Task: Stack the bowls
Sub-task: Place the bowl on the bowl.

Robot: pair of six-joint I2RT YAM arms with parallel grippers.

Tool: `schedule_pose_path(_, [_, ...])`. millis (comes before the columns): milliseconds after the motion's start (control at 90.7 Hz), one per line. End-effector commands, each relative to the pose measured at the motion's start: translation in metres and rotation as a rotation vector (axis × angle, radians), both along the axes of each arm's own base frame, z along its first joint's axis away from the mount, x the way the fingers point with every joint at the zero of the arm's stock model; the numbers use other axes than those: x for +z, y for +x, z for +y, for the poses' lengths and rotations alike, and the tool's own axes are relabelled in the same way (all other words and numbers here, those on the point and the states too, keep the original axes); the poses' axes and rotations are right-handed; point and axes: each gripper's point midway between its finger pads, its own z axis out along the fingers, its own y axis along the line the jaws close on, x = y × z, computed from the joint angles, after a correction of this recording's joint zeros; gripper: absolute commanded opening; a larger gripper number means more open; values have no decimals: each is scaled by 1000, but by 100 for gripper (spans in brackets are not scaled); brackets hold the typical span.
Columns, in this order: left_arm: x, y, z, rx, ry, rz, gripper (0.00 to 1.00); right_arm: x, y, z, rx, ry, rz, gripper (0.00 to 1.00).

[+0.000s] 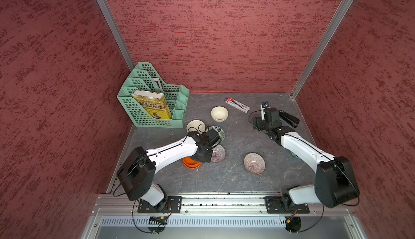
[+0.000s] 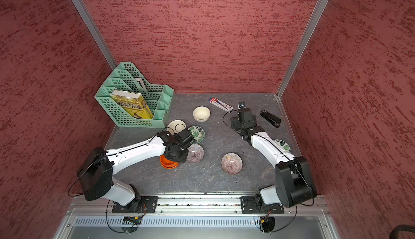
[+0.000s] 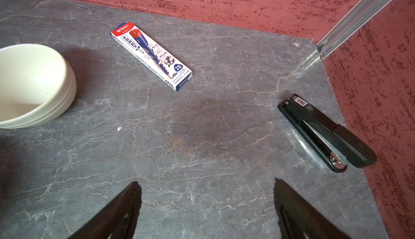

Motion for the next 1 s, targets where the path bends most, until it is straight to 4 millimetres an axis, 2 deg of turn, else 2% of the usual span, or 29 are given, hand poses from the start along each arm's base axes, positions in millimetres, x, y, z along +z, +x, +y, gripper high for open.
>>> schedule_pose_path(0, [1, 2, 0, 10, 13, -29, 0, 22, 2, 2, 4, 21, -46, 94])
schedule_pose_path(231, [-1, -3, 9, 22, 79, -28, 0, 26, -1, 2, 7, 31, -56, 94])
schedule_pose_path(275, [0, -3, 12, 26, 89, -30, 9, 28, -1, 2, 9, 32, -60, 95])
schedule_pose_path(507, [15, 3, 5, 33, 29, -78, 31, 28, -8, 6, 35, 48, -30, 95])
schedule_pose_path(661, [28, 7, 3, 28, 7, -100, 38, 22, -16, 10, 57, 59, 8, 94])
schedule_pose_path(771, [55, 17, 2, 18, -10, -163, 43, 14, -30, 26, 113, 89, 91, 91])
schedule_pose_path(915, [97, 45, 0, 34, -88, -260, 71, 5, -66, 59, 212, 116, 219, 87])
schedule_pose_path(992, [110, 64, 3, 46, -125, -301, 97, 0, -93, 76, 256, 123, 279, 86])
